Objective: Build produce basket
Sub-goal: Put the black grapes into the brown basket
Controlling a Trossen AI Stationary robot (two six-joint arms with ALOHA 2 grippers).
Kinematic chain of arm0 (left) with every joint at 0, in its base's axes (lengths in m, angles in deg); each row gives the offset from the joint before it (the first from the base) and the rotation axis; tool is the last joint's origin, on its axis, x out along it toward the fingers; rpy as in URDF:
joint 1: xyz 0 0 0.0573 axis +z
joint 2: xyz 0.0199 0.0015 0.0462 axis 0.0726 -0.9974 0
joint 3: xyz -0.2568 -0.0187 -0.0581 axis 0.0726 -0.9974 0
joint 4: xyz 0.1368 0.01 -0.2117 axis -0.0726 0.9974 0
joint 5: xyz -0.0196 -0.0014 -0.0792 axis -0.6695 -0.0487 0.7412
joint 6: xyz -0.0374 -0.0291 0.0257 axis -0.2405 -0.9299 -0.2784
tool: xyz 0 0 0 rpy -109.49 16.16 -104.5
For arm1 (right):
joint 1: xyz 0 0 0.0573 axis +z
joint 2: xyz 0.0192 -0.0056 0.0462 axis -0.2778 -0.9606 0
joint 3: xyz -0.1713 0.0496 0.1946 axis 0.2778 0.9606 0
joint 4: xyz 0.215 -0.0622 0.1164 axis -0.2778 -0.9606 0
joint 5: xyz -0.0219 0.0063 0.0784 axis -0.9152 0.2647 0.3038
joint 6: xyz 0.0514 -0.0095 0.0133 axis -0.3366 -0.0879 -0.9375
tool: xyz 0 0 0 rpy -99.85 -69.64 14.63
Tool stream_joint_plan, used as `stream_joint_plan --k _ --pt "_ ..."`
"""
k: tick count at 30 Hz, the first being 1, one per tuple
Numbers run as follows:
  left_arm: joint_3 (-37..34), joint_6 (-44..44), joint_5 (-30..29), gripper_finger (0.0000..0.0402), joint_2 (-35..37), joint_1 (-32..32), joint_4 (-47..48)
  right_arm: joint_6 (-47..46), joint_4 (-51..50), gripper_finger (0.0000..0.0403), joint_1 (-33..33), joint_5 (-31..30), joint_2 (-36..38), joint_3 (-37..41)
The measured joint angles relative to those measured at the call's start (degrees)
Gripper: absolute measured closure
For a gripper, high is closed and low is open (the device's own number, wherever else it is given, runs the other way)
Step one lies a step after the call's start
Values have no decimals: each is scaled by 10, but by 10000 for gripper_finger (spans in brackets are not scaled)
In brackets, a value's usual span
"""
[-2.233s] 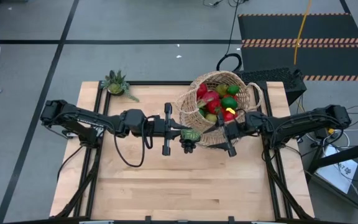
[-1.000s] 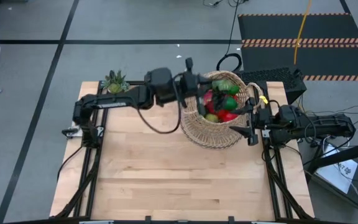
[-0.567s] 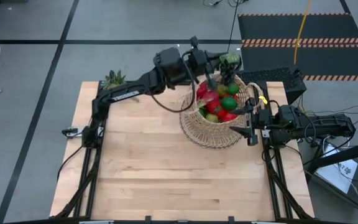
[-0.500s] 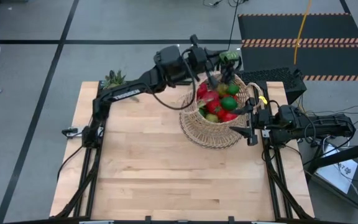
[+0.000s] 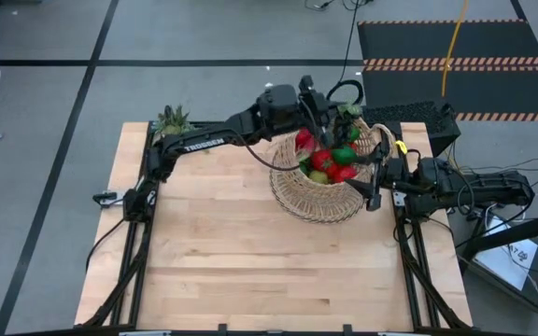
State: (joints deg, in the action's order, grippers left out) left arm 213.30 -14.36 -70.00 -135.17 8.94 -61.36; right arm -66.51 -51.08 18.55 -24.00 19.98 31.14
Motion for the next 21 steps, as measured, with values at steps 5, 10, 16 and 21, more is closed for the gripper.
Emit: stream_joint_plan --k 5,10,16,21 --pt "-44 -24 0 400 -3 5 -34 -4 -13 138 0 -44 9 0" --pt "-113 -46 -1 400 -3 9 -130 0 -18 138 0 -45 21 0" --pt "-197 -91 -1 401 -3 20 -225 0 -24 138 0 -45 37 0" --pt "-220 -119 -8 401 -2 13 -238 10 -27 138 0 -46 43 0"
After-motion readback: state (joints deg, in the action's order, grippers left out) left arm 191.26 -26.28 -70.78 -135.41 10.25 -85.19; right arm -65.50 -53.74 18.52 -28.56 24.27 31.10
